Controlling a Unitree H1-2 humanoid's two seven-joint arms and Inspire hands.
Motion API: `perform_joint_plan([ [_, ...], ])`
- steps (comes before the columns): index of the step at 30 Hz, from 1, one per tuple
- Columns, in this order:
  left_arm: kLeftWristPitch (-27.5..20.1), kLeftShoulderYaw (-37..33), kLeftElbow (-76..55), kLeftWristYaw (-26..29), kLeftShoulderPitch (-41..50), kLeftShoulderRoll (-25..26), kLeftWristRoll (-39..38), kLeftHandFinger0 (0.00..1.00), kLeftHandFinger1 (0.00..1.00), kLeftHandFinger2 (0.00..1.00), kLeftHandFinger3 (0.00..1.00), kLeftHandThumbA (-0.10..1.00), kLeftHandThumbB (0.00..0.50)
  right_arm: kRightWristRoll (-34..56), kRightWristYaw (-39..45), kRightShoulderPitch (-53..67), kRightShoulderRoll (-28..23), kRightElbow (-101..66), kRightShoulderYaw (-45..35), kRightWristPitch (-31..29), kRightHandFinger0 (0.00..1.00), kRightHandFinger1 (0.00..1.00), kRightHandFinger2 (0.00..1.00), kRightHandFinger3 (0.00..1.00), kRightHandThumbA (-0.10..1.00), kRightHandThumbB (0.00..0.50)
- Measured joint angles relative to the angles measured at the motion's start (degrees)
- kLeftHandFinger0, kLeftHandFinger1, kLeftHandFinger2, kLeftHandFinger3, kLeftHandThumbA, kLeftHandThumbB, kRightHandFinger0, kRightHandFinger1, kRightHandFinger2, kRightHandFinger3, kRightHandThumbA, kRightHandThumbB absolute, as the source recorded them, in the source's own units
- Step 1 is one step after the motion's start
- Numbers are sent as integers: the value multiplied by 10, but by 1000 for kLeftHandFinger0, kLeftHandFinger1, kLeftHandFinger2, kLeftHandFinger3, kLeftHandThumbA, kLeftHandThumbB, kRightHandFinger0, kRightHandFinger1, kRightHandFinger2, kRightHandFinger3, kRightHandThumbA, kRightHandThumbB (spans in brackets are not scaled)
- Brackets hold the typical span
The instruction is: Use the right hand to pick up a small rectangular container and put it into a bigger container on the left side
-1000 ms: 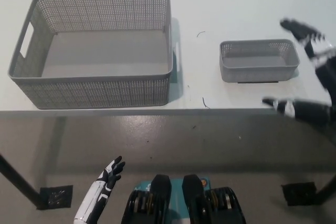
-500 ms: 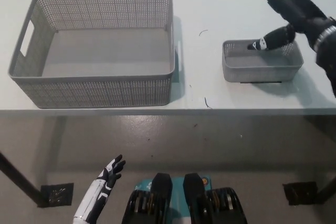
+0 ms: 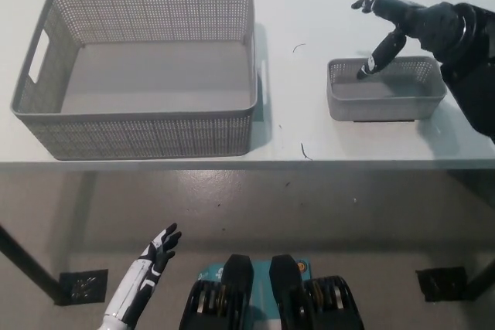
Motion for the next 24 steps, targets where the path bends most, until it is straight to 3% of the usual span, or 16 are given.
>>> perform_joint_plan([
  [2, 0, 0, -2, 0, 0, 3, 1, 1000, 1000, 1000, 1000, 1000, 252, 4, 14, -13, 0, 6, 2, 0, 1000, 1000, 1000, 1000, 1000, 462],
  [6, 0, 0, -4, 0, 0, 5, 2, 1000, 1000, 1000, 1000, 1000, 248, 11, 42, -38, -1, 13, 1, 11, 1000, 1000, 1000, 1000, 1000, 449],
  [8, 0, 0, -4, 0, 0, 5, 3, 1000, 1000, 1000, 1000, 1000, 241, 12, 60, -54, -2, 18, 8, 12, 1000, 1000, 1000, 1000, 1000, 406],
  [10, 0, 0, -4, 0, 0, 5, 4, 1000, 1000, 1000, 1000, 1000, 246, 13, 85, -79, -2, 44, 19, 11, 1000, 1000, 1000, 1000, 1000, 397],
  [15, 0, -1, -4, 0, 0, 5, 5, 1000, 1000, 1000, 1000, 1000, 238, 9, 118, -131, 0, 106, 57, 3, 1000, 1000, 1000, 1000, 1000, 456],
  [18, 0, 0, -4, 0, 0, 5, 7, 1000, 1000, 1000, 1000, 1000, 244, 1, 121, -142, 4, 133, 80, 1, 1000, 1000, 1000, 1000, 1000, 422],
  [20, -1, -1, -4, 0, 0, 5, 7, 1000, 1000, 1000, 1000, 1000, 252, -1, 123, -144, 8, 147, 89, -1, 1000, 1000, 1000, 1000, 1000, 481],
  [21, -1, -1, -4, 0, 0, 5, 7, 1000, 1000, 1000, 1000, 1000, 250, -5, 124, -144, 10, 156, 100, -3, 1000, 1000, 1000, 1000, 1000, 487],
  [24, -1, -1, -4, 0, 0, 6, 7, 1000, 1000, 1000, 1000, 1000, 239, -17, 125, -149, 17, 193, 126, -10, 1000, 1000, 1000, 1000, 1000, 463],
])
